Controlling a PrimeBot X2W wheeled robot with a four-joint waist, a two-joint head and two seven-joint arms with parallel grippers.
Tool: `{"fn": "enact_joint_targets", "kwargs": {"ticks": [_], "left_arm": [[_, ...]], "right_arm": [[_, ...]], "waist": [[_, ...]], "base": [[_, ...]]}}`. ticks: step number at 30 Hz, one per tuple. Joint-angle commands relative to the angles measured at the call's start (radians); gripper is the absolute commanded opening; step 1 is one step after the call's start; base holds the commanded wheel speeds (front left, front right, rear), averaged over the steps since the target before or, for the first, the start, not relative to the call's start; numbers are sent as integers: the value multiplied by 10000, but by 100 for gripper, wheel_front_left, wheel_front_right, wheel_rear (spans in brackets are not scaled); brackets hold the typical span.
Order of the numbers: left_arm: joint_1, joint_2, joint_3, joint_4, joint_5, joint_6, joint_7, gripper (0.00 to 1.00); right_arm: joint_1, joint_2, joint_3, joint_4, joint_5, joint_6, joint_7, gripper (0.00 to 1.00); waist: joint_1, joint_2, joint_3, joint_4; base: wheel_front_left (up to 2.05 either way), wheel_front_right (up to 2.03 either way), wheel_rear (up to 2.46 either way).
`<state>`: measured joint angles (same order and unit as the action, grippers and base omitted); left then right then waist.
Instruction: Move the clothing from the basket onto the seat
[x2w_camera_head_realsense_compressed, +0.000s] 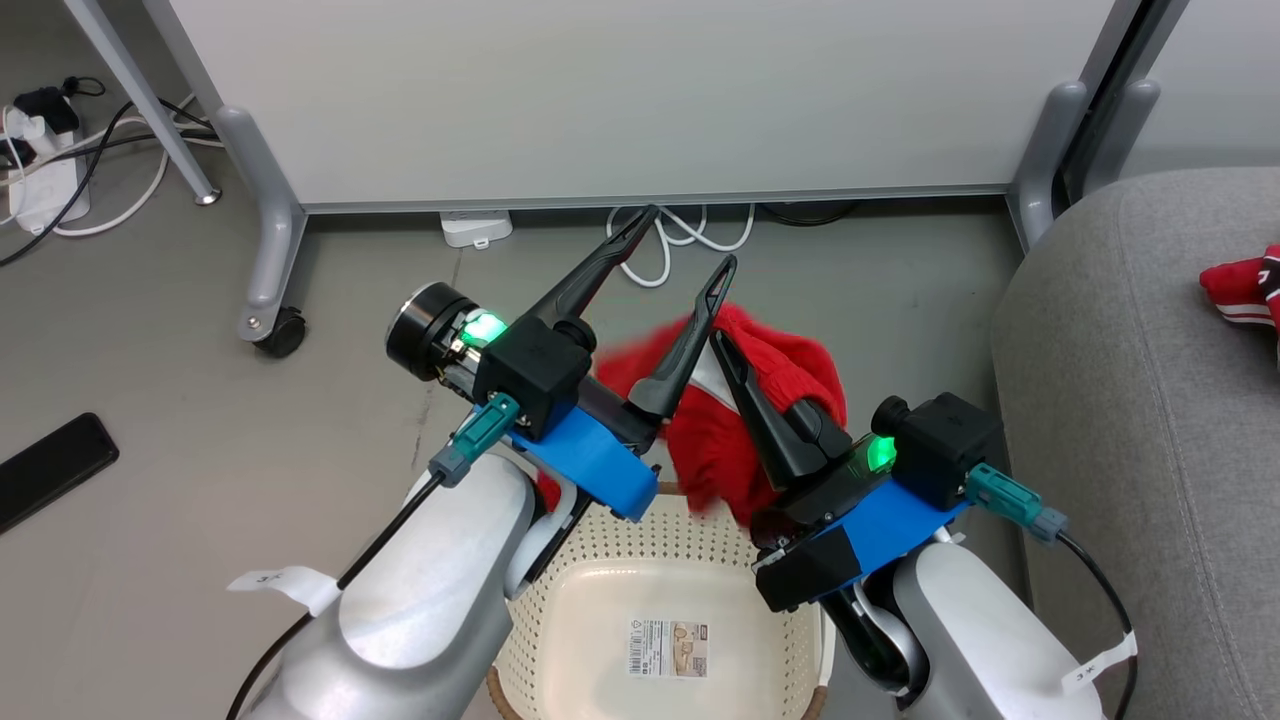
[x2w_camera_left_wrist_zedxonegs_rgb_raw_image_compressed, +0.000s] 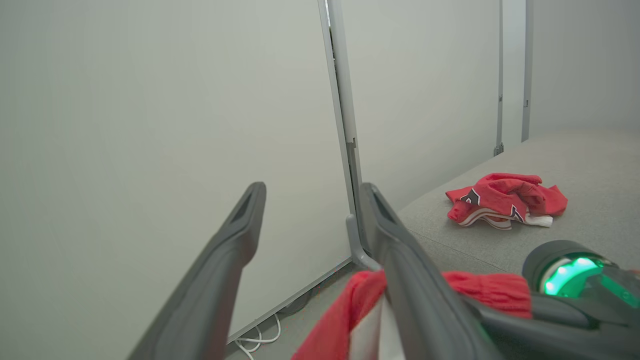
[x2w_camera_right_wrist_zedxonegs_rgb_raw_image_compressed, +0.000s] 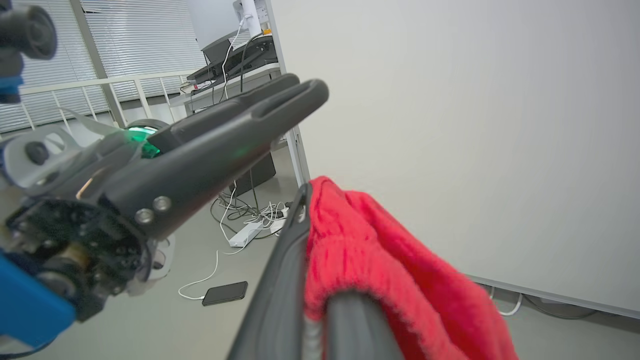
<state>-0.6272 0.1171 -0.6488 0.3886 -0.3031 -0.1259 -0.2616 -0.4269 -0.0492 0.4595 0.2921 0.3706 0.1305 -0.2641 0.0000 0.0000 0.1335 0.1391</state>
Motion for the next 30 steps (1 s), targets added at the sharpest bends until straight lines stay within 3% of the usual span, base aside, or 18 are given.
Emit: {"fn": "enact_joint_targets", "kwargs": {"ticks": [1, 14, 30], "left_arm": [[102, -14, 84, -46, 59, -40, -50, 100], [433, 129, 376, -180, 312, -29, -50, 100], [540, 326, 263, -212, 448, -39, -50, 100]], "right_arm": [[-56, -20, -32, -44, -36, 5, -6, 0], [160, -22, -1127, -364, -635, 5, -4, 0], [653, -17, -2840, -1148, -1845, 5, -6, 0]], "waist": [[0, 0, -3, -9], [0, 0, 283, -652], [0, 0, 1007, -2867]], "base": [[0, 0, 0], [0, 0, 0], [0, 0, 0]]}}
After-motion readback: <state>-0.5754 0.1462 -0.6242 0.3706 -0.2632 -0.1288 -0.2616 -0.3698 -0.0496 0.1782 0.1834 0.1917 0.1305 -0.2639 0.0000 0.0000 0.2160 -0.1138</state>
